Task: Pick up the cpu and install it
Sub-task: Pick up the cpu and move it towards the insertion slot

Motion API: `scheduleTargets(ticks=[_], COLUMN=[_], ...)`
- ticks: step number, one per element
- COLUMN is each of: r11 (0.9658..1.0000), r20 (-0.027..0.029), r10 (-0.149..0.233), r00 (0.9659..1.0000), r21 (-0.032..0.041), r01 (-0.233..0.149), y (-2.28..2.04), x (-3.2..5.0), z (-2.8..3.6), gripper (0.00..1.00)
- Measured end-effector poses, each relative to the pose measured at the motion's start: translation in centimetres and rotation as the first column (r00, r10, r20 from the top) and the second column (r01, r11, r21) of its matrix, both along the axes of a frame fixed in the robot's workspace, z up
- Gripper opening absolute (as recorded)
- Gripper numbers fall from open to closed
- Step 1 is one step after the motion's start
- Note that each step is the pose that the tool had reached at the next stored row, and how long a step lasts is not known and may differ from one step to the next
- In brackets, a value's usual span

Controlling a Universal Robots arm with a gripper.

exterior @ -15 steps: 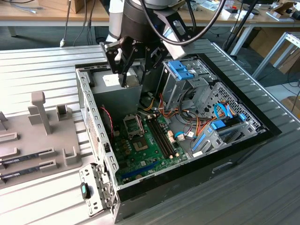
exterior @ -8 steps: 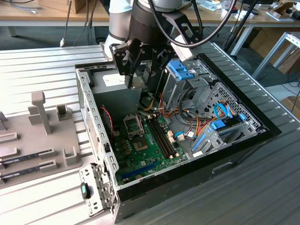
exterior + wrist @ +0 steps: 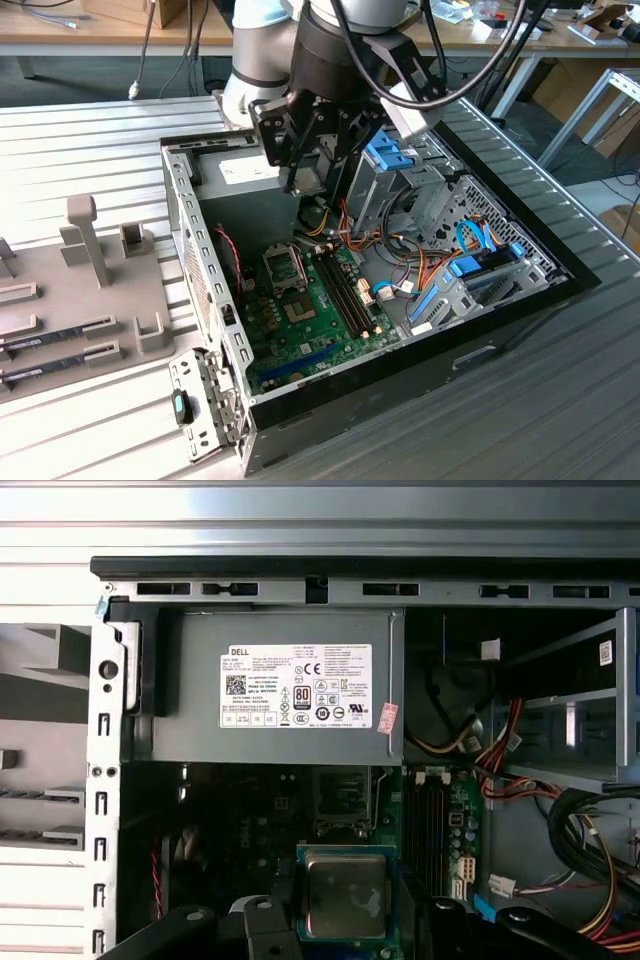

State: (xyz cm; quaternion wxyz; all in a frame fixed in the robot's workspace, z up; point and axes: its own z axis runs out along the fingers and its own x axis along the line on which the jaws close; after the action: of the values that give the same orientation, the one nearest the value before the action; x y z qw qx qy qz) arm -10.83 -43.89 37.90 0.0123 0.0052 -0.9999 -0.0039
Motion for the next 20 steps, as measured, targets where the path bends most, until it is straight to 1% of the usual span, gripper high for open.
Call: scheduleTargets(ticks=[2,3,5,8,9,10,13,15,20], r11=[1.0000,1.0000,1.0000,1.0000,1.0000,1.0000,1.0000,1.0000,1.0000], r20=[0.0000,0.0000,0.0000,0.0000,0.0000,0.0000,-0.0001,0.0000,0.0000], r10=[0.000,0.000,0.000,0.000,0.000,0.000,0.000,0.000,0.000], r00=[1.0000,1.0000,1.0000,1.0000,1.0000,1.0000,1.0000,1.0000,1.0000], r21=[0.0000,0.0000,0.0000,-0.0001,0.0000,0.0000,-0.0001,-0.0001,0.0001], r01=[0.000,0.000,0.000,0.000,0.000,0.000,0.000,0.000,0.000], y=[-0.24,-0.45,-0.76,-1.12,-1.32,-1.68,-2.23,-2.50,-3.00], x=[0.08,0.10,0.12,0.14,0.14,0.15,0.17,0.18,0.20], z=[-0.05,-0.09,-0.16,-0.23,-0.27,-0.34,-0.44,-0.52,-0.86], gripper=[0.47,0.47,0.47,0.47,0.47,0.47,0.47,0.47,0.47])
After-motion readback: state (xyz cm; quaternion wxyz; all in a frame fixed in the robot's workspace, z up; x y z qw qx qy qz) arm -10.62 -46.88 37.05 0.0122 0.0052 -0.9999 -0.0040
